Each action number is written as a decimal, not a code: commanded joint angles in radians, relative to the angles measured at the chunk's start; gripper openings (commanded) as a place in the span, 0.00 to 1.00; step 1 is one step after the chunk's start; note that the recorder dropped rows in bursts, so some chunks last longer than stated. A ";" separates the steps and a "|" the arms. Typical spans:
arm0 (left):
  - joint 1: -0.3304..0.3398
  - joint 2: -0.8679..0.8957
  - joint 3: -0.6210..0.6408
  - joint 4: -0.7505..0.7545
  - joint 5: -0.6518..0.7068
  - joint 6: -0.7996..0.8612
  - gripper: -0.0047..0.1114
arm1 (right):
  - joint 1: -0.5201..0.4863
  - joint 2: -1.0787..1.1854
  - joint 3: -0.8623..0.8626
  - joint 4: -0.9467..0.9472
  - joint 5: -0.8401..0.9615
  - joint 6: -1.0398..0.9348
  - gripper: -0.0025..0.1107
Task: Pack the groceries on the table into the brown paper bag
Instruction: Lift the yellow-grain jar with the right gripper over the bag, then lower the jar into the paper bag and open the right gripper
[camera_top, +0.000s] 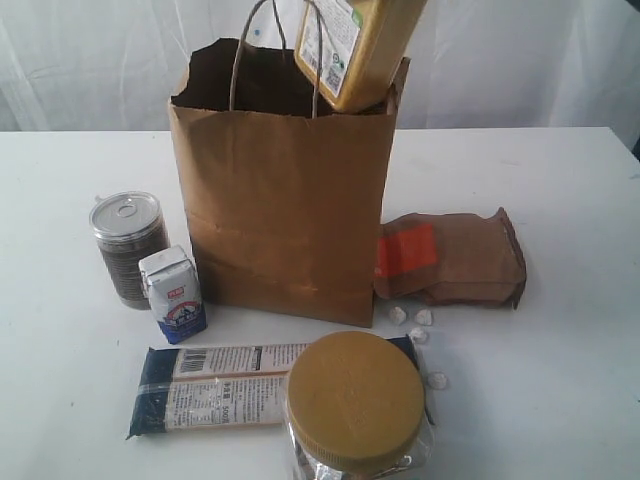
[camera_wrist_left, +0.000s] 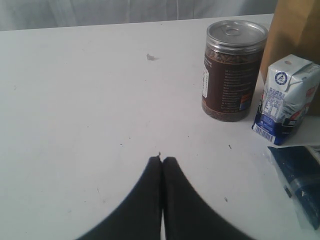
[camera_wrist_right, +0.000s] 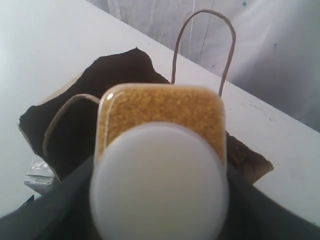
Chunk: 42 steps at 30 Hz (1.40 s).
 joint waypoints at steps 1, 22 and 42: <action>-0.004 -0.003 0.004 -0.009 0.000 0.000 0.04 | 0.004 0.042 -0.015 0.012 -0.008 0.007 0.02; -0.004 -0.003 0.004 -0.009 0.000 0.000 0.04 | 0.004 0.213 -0.013 0.012 0.130 0.032 0.02; -0.004 -0.003 0.004 -0.009 0.000 0.000 0.04 | 0.004 0.254 -0.013 0.008 0.175 0.059 0.02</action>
